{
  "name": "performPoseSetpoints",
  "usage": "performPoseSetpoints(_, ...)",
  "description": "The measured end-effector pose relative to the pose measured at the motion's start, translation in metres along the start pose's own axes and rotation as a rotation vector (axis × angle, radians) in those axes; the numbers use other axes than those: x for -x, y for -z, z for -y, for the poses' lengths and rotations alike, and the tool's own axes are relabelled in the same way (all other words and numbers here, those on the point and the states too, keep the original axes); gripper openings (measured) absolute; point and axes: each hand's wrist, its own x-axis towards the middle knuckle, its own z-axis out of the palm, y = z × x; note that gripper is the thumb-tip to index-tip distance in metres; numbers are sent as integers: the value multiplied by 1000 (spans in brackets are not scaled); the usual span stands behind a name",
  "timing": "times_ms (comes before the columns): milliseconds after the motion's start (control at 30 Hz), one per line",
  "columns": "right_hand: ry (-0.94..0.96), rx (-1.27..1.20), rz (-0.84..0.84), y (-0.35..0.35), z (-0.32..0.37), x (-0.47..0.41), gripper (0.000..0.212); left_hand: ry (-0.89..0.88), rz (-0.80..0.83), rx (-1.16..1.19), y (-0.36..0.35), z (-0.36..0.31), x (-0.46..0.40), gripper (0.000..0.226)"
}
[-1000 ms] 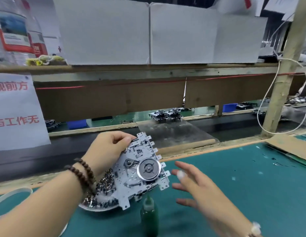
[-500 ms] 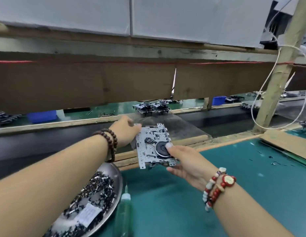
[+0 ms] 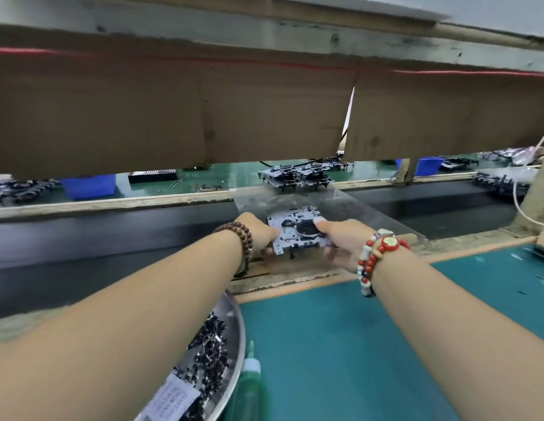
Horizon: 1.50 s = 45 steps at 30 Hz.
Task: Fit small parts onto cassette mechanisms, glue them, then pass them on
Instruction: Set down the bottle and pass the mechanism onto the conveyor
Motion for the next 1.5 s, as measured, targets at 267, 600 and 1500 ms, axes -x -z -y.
performPoseSetpoints(267,268,623,-48,-13,-7,35,20,-105,-90,-171,4,7,16,57)
performPoseSetpoints(600,277,714,330,-38,-49,173,17,-284,-363,-470,52,36,152,31)
performPoseSetpoints(1500,340,642,-163,-60,-94,232,41,604,-100,-878,197,152,306,103)
